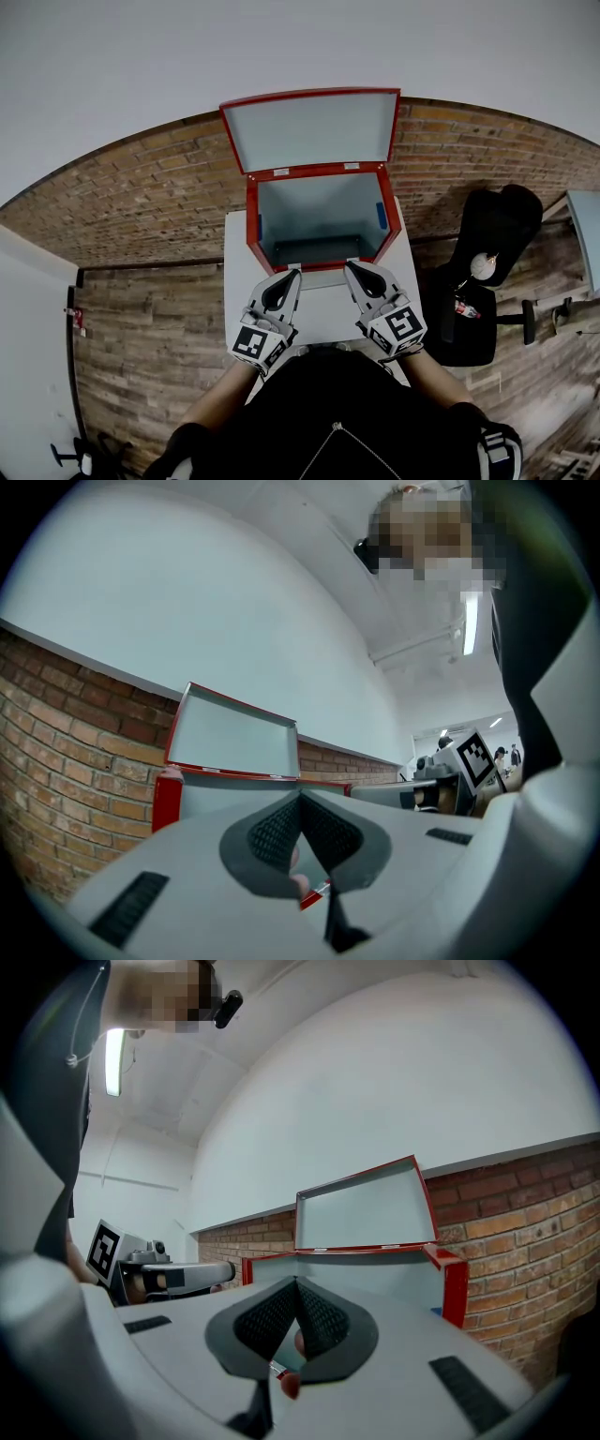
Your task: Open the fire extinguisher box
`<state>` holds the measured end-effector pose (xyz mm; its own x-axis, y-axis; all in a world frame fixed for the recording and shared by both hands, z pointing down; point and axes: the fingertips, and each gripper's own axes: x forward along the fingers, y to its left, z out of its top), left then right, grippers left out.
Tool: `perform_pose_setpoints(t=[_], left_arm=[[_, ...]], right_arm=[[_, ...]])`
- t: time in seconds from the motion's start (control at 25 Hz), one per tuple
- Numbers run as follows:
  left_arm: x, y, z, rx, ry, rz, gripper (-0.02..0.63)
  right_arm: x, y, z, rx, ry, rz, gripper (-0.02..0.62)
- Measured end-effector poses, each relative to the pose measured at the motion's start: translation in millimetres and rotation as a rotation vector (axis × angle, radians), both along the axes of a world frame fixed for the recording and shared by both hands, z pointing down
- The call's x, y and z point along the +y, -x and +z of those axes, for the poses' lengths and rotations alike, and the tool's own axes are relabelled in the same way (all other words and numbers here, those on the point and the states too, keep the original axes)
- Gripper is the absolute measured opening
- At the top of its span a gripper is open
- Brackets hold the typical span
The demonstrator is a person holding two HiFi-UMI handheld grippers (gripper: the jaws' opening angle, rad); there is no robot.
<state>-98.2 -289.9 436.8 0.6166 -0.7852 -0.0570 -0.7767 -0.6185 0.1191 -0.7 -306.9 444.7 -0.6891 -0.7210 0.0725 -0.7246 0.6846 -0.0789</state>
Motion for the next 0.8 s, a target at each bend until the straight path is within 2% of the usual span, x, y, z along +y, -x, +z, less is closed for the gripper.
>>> perform_pose_setpoints(t=[0.32,0.8], left_arm=[[2.5,0.2,3.1,0.002,0.004,-0.001,0.048],[3.7,-1.9,6.8,-0.006,0.026,-0.002,0.048]], right_arm=[[2.2,-2.9,1.5,0.016,-0.016,0.016,0.018],[3.8,-5.9,10.5,0.035,0.009,0.019,0.018]])
